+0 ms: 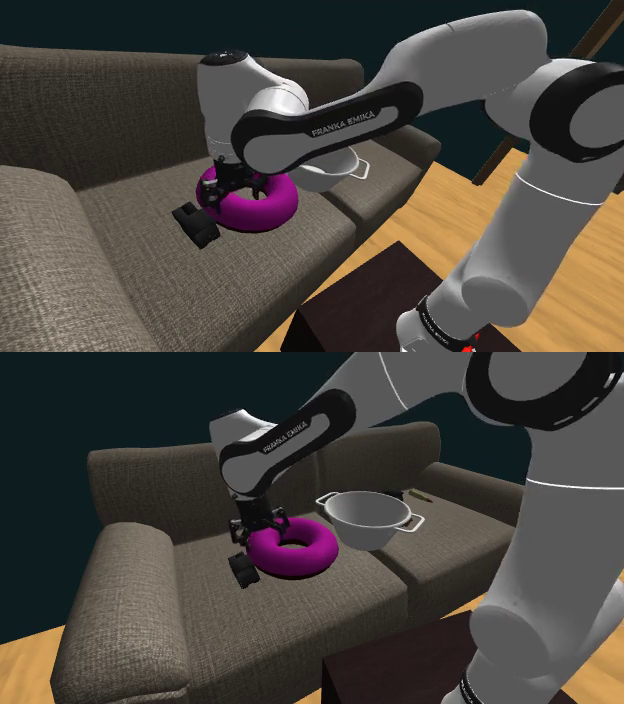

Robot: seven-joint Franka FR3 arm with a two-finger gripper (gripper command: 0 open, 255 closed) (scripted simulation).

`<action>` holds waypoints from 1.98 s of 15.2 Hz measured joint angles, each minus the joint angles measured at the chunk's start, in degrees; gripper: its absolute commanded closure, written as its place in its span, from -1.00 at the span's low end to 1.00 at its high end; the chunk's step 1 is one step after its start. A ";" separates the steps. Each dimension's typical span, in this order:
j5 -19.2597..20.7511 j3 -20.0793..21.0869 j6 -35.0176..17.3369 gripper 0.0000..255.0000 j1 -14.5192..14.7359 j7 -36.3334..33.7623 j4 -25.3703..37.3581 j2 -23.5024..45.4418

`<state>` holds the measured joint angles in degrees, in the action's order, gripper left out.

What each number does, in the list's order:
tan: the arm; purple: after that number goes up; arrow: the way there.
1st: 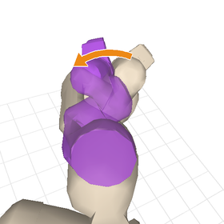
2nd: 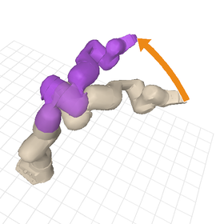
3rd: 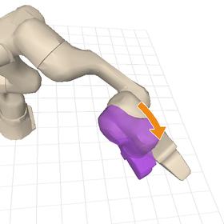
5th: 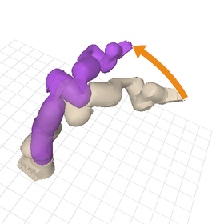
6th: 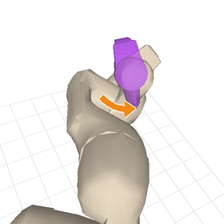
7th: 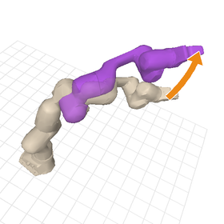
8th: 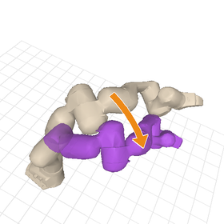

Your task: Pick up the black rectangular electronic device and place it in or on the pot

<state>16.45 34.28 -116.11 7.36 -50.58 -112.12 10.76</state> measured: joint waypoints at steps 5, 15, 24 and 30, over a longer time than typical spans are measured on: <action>6.55 -1.10 1.97 -1.00 5.66 -6.77 10.83 12.39; 10.54 -3.12 -0.78 -1.00 8.64 -10.06 14.12 19.87; 10.69 -3.15 -1.20 1.00 8.67 -10.21 13.84 20.03; 10.70 -3.15 -1.07 1.00 8.73 -10.16 14.02 20.15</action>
<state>27.15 31.13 -117.19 16.08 -60.74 -98.10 30.91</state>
